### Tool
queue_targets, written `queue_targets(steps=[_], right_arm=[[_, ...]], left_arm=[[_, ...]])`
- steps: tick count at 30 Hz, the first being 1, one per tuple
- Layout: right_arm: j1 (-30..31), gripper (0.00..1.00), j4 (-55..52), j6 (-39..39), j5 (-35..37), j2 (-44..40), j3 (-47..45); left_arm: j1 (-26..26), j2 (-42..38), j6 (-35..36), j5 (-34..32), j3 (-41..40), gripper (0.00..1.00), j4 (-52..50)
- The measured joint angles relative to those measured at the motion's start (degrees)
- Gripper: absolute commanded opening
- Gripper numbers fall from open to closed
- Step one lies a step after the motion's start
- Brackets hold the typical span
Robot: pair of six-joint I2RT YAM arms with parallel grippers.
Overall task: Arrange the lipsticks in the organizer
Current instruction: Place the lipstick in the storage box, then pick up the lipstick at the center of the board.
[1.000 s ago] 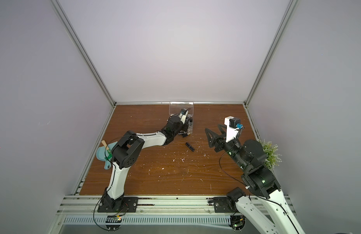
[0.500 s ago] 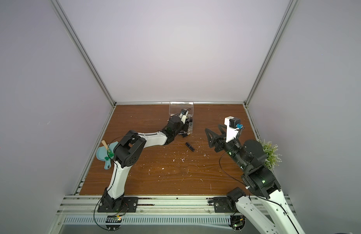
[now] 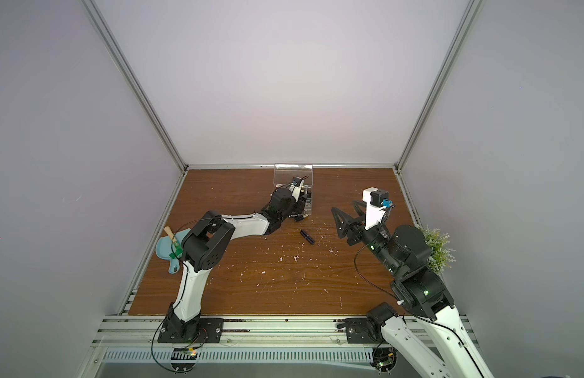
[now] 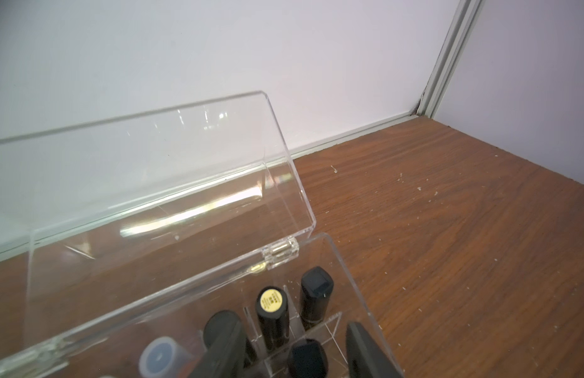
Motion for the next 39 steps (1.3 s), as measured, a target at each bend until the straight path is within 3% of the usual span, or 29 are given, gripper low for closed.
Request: queue_targets(steps=[7,15,21,27,34,39], right_arm=[[0.0,0.76,-1.5,-1.0,-0.8,7.9,0.9],[-0.1,0.72,-4.7,-3.1,-3.1,21.6,-0.1],[-0.1,0.66,-8.9,-5.4,-4.4,31.1,-0.1],[-0.1,0.64,-9.6,-6.3,-6.6,32.2,-0.9],[0.0,0.64,-8.4,-6.4,-8.0,39.5,-3.7],[0.6,0.57,-6.9,-6.3,-7.6,43.2,-4.3]], left_arm=[[-0.2,-13.9,-2.1,1.0,-3.4,0.52,-4.2],[-0.4,-29.4,-8.2,5.7,-13.6,0.52,-9.2],[-0.4,-34.0,-12.5,11.3,-21.4,0.52,-15.2],[-0.3,-38.8,-16.3,14.9,-27.6,0.52,-17.6],[1.6,-44.6,-20.7,19.1,-29.6,0.52,-15.8],[2.6,-45.6,-23.5,22.7,-31.3,0.5,-12.8]])
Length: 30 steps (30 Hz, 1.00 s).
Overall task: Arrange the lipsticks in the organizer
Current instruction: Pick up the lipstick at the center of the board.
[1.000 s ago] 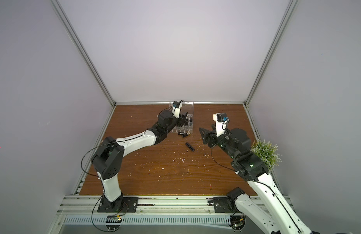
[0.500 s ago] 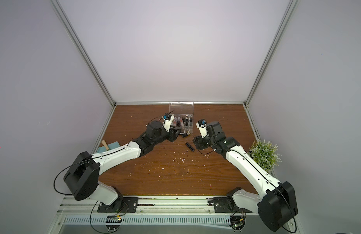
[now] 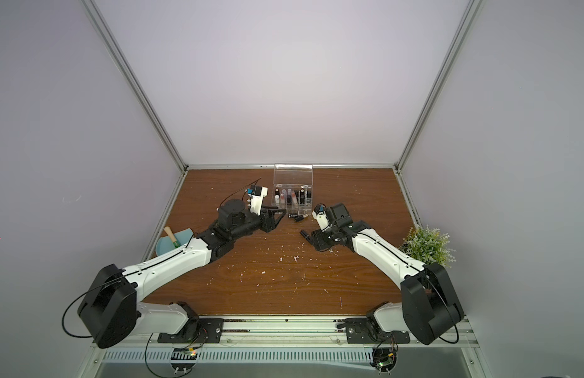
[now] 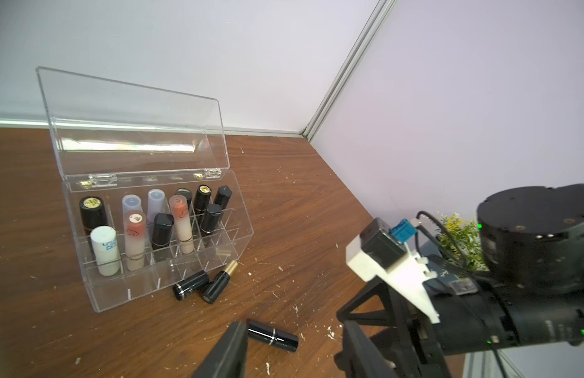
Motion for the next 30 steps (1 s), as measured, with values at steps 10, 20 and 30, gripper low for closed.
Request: queue_targets(steps=[10,20,30], right_arm=[[2.5,0.52,3.4,-0.8,3.0,11.7,2.1],[3.6,0.44,4.3,-1.9,7.6,17.9,6.4],[3.9,0.39,4.5,-2.5,8.7,19.5,7.9]], left_arm=[[0.2,-0.3,-1.9,2.5,-1.7,0.48,2.1],[0.5,-2.8,-1.9,2.4,-2.4,0.48,2.4],[0.7,-3.0,-1.9,2.4,-2.4,0.48,2.3]])
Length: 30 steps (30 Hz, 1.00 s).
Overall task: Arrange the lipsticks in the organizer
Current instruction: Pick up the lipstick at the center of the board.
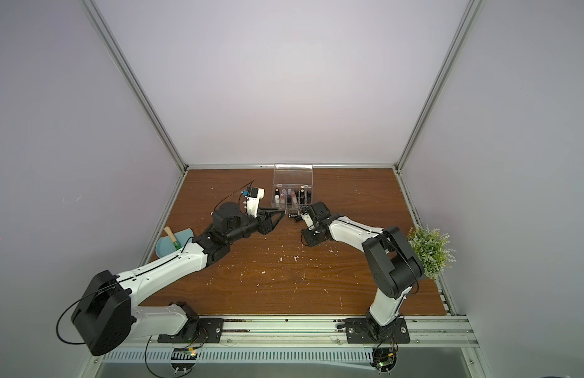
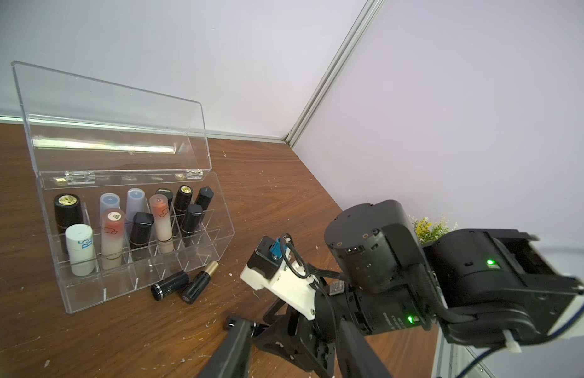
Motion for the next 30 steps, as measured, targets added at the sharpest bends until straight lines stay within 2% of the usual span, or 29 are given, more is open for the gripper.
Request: queue_targets(steps=[9,17,21,25,30], right_arm=[[1.0,0.36,-0.2,-0.4,0.0,1.4,0.0],[1.1,0.23,-0.1,-0.7,-0.1,1.7,0.3],[1.1,0.2,-0.2,-0.6,-1.5,1.0,0.2],[1.1,0.16,-0.5,-0.6,-3.8,-2.6,0.2],[0.4,0.14,-0.5,-0.4,-8.2,-11.8,-0.1]], left_arm=[[0.0,-0.2,0.0,0.0,0.0,0.48,-0.1],[0.0,-0.4,-0.3,0.2,0.0,0.48,-0.1],[0.1,-0.8,-1.2,1.1,0.0,0.48,0.2],[0.8,-1.3,-2.8,3.5,-0.9,0.47,2.7],[3.9,-1.3,-7.8,9.0,-4.6,0.48,9.8]])
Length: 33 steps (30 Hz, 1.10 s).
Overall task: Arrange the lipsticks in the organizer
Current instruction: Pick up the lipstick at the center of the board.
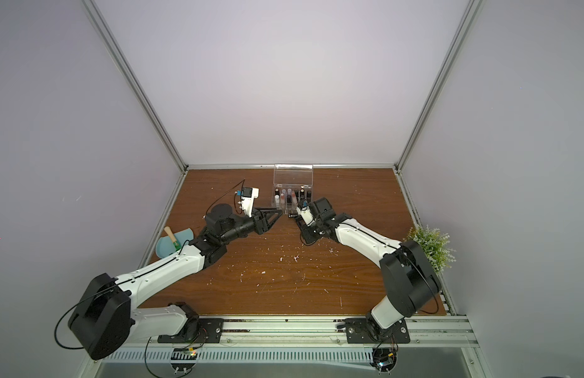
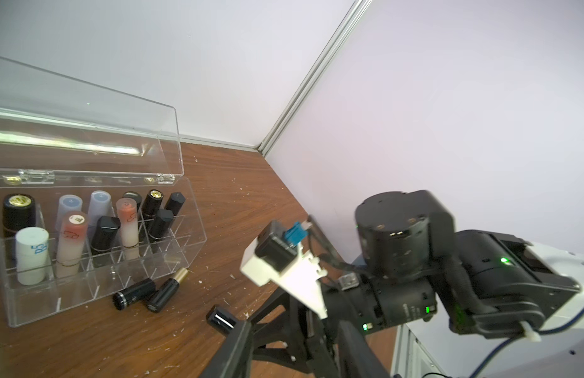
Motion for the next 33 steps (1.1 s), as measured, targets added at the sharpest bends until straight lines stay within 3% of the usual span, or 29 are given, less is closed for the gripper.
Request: queue_targets(steps=[7,15,27,33], right_arm=[[-2.1,0.15,0.8,1.9,-12.9,-13.4,-0.1],[-1.9,0.16,3.7,5.3,-28.4,-18.6,-0.1],[-1.2,0.16,6.6,8.3,-34.7,-18.0,-0.1],[-1.1,0.15,7.1,8.5,-35.3,-18.0,-0.1]], left_arm=[[3.1,1.9,-8.2,7.3,-2.9,0.68,10.6],[3.1,2.1,-11.6,11.3,-2.7,0.7,14.9],[0.5,2.1,-11.8,15.0,0.5,0.61,15.8],[-0.7,2.8,-11.9,16.5,1.3,0.42,16.2]])
